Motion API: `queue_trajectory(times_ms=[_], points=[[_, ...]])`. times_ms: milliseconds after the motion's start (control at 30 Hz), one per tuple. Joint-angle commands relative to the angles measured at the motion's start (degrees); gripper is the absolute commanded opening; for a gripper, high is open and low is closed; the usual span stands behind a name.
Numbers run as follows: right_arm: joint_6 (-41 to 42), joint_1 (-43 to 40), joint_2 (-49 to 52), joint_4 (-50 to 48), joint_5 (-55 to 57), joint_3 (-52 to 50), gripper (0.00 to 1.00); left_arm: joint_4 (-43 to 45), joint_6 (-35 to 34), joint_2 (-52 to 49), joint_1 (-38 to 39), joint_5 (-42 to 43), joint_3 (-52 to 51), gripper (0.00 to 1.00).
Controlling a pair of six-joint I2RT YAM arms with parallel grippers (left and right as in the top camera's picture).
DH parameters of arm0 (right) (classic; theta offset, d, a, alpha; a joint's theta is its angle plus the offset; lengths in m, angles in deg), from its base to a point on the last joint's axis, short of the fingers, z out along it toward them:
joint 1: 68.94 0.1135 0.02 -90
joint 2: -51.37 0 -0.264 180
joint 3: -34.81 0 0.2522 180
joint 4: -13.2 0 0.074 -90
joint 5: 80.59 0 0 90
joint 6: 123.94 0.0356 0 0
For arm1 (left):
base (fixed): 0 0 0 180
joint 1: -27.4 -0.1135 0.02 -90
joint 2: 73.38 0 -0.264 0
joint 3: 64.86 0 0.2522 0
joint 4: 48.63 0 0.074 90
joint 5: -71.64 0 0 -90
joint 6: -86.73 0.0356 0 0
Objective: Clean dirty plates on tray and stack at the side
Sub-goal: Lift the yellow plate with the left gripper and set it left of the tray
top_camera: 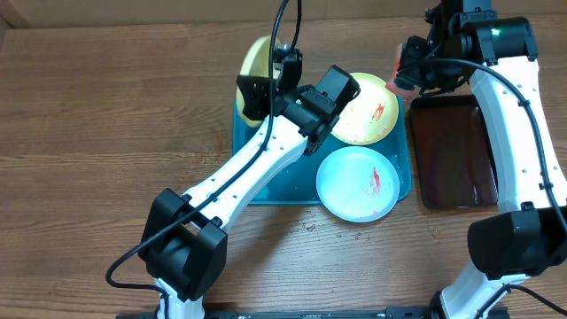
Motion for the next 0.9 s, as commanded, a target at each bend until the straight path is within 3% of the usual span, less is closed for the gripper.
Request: queue_trajectory(times_ms=[0, 267, 500, 600, 867], points=[[-0.6, -0.1, -0.5, -0.1, 0.0, 0.7, 0.04, -1.9, -1.2, 1.2, -0.5, 15.7, 1.2, 0.04], [-0.7, -0.1, -0.5, 0.0, 0.0, 0.7, 0.04, -5.0, -1.0, 1.2, -7.2, 39.8, 1.2, 0.04], [-0.7, -0.1, -0.5, 0.0, 0.0, 0.7, 0.04, -6.4, 5.0, 3.8, -21.9, 68.5, 1.2, 0.04], [-0.7, -0.1, -0.5, 0.0, 0.0, 0.7, 0.04, -7.3, 8.9, 5.9, -32.3, 81.7, 1.2, 0.04], [-0.7, -0.1, -0.5, -0.1, 0.0, 0.7, 0.04, -8.9, 12.1, 5.9, -49.0, 83.9, -1.7, 0.04]])
